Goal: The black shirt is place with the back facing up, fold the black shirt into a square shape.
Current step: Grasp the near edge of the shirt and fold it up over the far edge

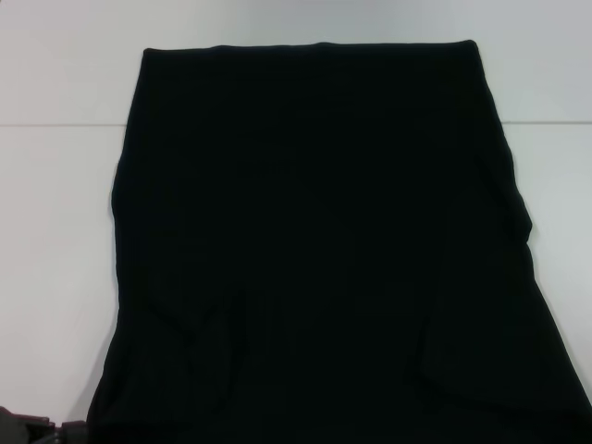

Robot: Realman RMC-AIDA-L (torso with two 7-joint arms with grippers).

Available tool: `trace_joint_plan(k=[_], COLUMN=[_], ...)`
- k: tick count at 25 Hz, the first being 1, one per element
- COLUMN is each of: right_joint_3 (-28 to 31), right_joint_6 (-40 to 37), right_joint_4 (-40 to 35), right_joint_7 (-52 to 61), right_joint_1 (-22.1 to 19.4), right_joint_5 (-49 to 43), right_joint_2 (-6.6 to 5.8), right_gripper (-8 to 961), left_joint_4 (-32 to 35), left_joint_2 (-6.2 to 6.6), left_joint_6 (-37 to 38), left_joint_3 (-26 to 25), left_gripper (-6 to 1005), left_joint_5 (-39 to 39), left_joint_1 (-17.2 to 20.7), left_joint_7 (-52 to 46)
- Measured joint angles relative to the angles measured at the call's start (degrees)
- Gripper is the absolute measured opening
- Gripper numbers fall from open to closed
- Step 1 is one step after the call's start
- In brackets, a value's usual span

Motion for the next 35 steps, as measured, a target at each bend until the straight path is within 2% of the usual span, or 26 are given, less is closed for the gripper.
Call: trace_joint_plan(k=[5,9,13,17,18,19,22,24,27,33,35], right_joint_3=[2.1,4.6,8.9,12.5,13.3,14.1,16.1,16.4,16.2,16.1,16.1], right_joint_6=[-0.2,-0.8,-0.7,1.3,2.4,3.7,9.0,15.3,19.5,34.9,39.5], right_joint_4=[0.1,0.0,-0.1,0.1,0.2,0.3,0.7,1.9,3.4,7.3,8.6], right_joint_7=[-0.9,-1.1,-1.0,-0.1,0.1,0.5,2.2,4.2,4.9,5.5,5.6], right_joint_1=[-0.6,0.6,4.0,8.4,9.5,10.7,13.8,17.2,19.3,25.2,26.9], right_joint_5=[-1.6,-1.4,-1.2,-1.1,-1.1,-1.1,-1.1,-1.0,-1.0,-1.0,-1.0], right_joint_2=[0.39,0.48,0.76,1.12,1.25,1.38,1.89,2.47,2.92,4.73,5.00], right_gripper=[56,56,58,61,61,62,64,66,68,72,74], left_joint_4=[-0.5,-1.1,-3.2,-6.3,-8.0,-8.0,-12.1,-14.2,-16.8,-21.8,-24.0], left_joint_2=[-0.23,0.05,1.06,2.88,3.78,3.78,5.45,5.91,6.04,5.58,5.58], left_joint_6=[-0.1,0.0,-1.6,-7.4,-10.3,-10.3,-18.1,-23.1,-32.1,-50.7,-55.8], left_joint_3=[0.0,0.1,0.0,0.0,0.0,0.0,0.0,0.2,0.5,0.7,1.0], left_gripper=[29,30,30,31,31,31,32,32,32,33,34], left_joint_5=[0.0,-0.3,-1.1,-2.7,-3.4,-3.4,-5.0,-5.8,-6.3,-7.1,-7.7], left_joint_1=[0.0,-2.3,-6.8,-12.9,-15.3,-15.3,-20.2,-22.8,-26.1,-31.0,-32.8], left_joint_7=[0.0,-0.2,-1.0,-4.0,-5.2,-5.2,-6.9,-7.7,-9.1,-9.3,-8.8])
